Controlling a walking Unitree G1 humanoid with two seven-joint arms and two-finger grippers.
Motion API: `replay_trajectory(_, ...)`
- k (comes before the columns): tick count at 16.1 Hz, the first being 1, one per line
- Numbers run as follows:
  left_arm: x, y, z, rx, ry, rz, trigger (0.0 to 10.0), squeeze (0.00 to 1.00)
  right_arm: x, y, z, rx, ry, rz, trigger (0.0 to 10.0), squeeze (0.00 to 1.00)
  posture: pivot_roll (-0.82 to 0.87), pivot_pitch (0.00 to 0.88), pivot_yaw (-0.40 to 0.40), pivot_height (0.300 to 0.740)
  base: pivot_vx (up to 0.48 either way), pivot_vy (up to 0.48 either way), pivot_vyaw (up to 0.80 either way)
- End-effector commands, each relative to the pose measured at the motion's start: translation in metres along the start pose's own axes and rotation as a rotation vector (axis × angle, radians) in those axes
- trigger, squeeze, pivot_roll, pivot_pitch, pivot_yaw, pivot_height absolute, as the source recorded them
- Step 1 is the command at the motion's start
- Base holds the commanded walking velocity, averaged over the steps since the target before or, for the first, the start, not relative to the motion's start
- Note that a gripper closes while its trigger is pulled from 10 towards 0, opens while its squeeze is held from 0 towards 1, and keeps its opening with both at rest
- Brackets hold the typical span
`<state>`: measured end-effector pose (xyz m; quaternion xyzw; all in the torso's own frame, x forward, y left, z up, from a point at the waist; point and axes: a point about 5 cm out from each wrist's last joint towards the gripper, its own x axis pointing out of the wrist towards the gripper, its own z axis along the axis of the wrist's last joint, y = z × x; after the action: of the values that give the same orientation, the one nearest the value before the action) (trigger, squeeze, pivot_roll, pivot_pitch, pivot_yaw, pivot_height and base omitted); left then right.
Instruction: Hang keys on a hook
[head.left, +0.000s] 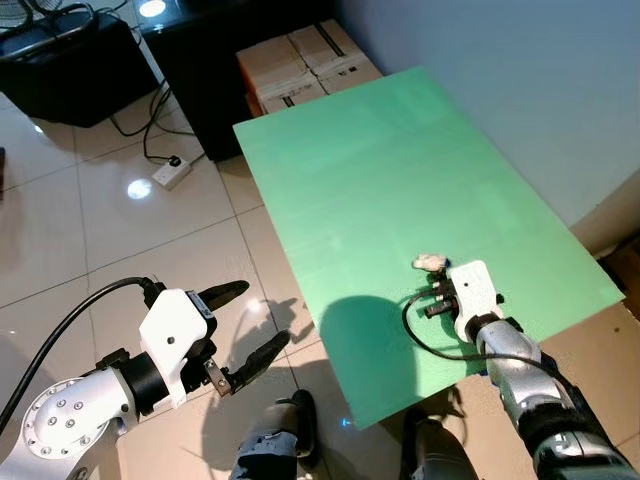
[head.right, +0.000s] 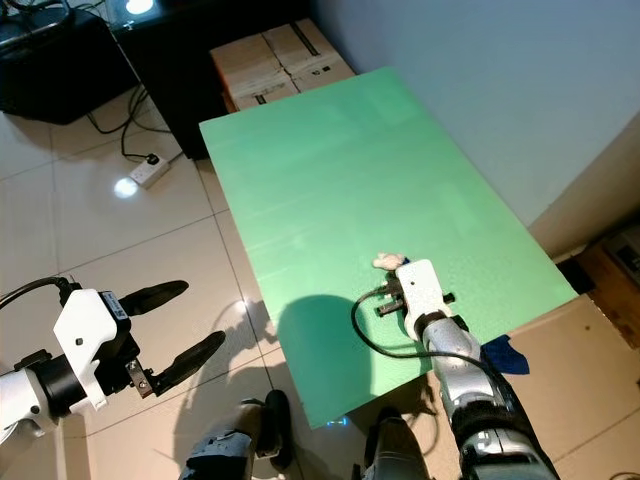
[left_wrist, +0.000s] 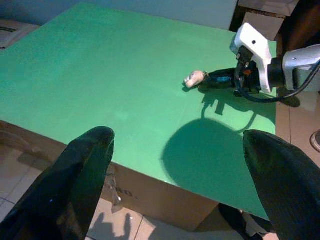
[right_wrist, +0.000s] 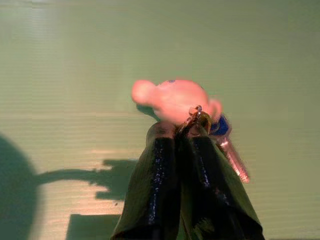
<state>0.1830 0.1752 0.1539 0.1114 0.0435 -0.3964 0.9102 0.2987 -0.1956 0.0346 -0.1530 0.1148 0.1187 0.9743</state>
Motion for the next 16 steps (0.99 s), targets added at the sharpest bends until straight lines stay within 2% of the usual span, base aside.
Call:
replay_trajectory(1, -0.002, 0.000, -0.005, -0.005, 0.018, 0.001, 10.0, 0.00, -0.002, 0.001, 0.002, -0.024, -0.020, -0.025, 0.0, 0.00, 0.15, 0.211, 0.126, 0.740, 0.000, 0.000, 0.00)
replay_trajectory(3, 0.001, 0.002, -0.008, -0.003, 0.009, 0.037, 10.0, 0.00, -0.007, -0.004, 0.014, -0.022, -0.084, -0.081, 0.0, 0.00, 0.13, 0.178, 0.111, 0.740, 0.000, 0.000, 0.00)
replay_trajectory(5, 0.007, 0.007, -0.013, 0.035, 0.000, 0.118, 10.0, 0.00, -0.012, -0.008, 0.033, -0.031, -0.175, -0.129, 0.0, 0.00, 0.10, 0.151, 0.098, 0.740, 0.000, 0.000, 0.00)
replay_trajectory(6, 0.012, 0.016, -0.013, 0.028, -0.052, 0.220, 10.0, 0.00, -0.018, -0.007, 0.054, -0.046, -0.256, -0.141, 0.0, 0.00, 0.05, 0.110, 0.079, 0.740, 0.000, 0.000, 0.00)
replay_trajectory(8, 0.016, 0.027, -0.012, 0.009, -0.111, 0.338, 10.0, 0.00, -0.025, -0.004, 0.074, -0.042, -0.327, -0.146, 0.0, 0.00, 0.02, 0.073, 0.064, 0.740, 0.000, 0.000, 0.00)
replay_trajectory(10, 0.021, 0.035, -0.009, -0.055, -0.202, 0.458, 10.0, 0.00, -0.038, 0.005, 0.106, 0.037, -0.449, -0.139, 0.0, 0.00, -0.03, 0.027, 0.054, 0.740, 0.000, 0.000, 0.00)
replay_trajectory(11, 0.024, 0.037, -0.008, -0.085, -0.236, 0.500, 10.0, 0.00, -0.044, 0.011, 0.121, 0.055, -0.484, -0.125, 9.3, 0.00, -0.04, 0.005, 0.051, 0.740, 0.000, 0.000, 0.00)
replay_trajectory(12, 0.028, 0.038, -0.008, -0.100, -0.256, 0.521, 10.0, 0.00, -0.046, 0.019, 0.132, 0.047, -0.501, -0.091, 10.0, 0.00, -0.05, 0.000, 0.043, 0.740, 0.000, 0.000, 0.00)
replay_trajectory(13, 0.034, 0.038, -0.006, -0.104, -0.275, 0.538, 10.0, 0.00, -0.045, 0.028, 0.139, 0.039, -0.500, -0.041, 10.0, 0.00, -0.06, 0.000, 0.035, 0.740, 0.000, 0.000, 0.80)
replay_trajectory(15, 0.038, 0.039, -0.004, -0.107, -0.297, 0.560, 10.0, 0.00, -0.043, 0.037, 0.145, 0.032, -0.507, -0.006, 10.0, 0.00, -0.06, 0.000, 0.030, 0.740, 0.000, 0.000, 0.80)
replay_trajectory(16, 0.043, 0.040, -0.001, -0.103, -0.311, 0.596, 10.0, 0.00, -0.042, 0.047, 0.147, 0.025, -0.496, 0.045, 10.0, 0.00, -0.05, 0.000, 0.019, 0.740, 0.000, 0.000, 0.80)
